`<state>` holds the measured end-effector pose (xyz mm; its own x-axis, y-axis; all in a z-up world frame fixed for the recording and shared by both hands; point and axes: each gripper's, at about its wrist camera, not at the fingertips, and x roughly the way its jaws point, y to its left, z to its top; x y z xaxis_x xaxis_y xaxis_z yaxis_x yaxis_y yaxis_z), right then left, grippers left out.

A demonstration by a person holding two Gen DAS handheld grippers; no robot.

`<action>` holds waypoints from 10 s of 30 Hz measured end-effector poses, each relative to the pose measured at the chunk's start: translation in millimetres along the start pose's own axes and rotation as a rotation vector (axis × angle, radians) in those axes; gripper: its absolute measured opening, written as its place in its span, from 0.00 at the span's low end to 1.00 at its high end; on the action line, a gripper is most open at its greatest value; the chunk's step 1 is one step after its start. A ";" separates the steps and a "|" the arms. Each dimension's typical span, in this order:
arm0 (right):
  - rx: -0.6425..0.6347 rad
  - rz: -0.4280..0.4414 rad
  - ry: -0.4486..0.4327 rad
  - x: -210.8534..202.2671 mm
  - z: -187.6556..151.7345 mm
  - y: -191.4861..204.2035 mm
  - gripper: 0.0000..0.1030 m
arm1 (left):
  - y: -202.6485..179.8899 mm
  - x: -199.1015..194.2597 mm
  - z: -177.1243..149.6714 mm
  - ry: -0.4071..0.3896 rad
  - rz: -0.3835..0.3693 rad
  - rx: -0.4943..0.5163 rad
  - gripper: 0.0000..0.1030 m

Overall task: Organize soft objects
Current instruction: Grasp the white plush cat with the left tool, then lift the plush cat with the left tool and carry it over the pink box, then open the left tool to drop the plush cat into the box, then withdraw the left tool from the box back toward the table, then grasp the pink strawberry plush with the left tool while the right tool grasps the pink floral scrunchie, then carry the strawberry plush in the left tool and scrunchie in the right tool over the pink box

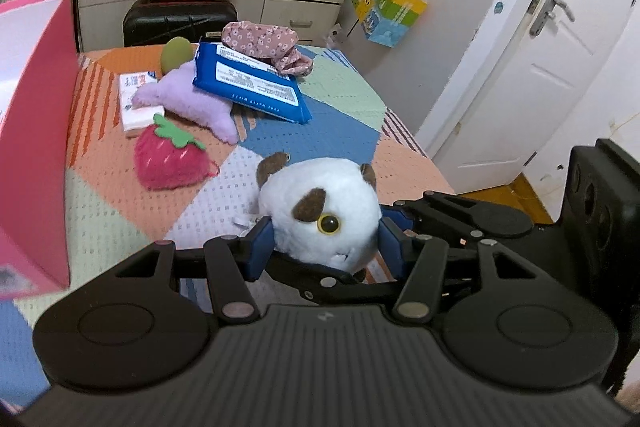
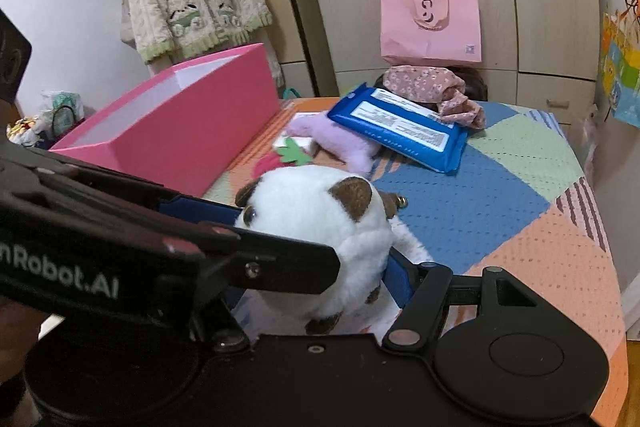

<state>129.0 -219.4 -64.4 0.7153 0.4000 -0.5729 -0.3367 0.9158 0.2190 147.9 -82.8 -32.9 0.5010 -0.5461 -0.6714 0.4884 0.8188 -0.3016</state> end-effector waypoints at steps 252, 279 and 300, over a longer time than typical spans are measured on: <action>-0.009 -0.167 -0.102 96.5 103.8 -129.2 0.11 | 58.3 67.4 15.2 -0.203 0.325 0.040 0.47; -0.065 -0.112 -0.050 2.6 36.6 -64.4 0.12 | 51.4 8.5 -19.8 -0.186 0.219 0.009 0.47; -0.012 0.120 0.160 -20.8 1.2 3.7 0.12 | 65.4 -49.0 -54.2 -0.044 0.181 0.015 0.47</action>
<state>113.5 -224.3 -50.8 0.5639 0.4945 -0.6614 -0.4216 0.8611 0.2843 116.6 7.1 -56.4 0.6120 -0.3980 -0.6834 0.3982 0.9017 -0.1684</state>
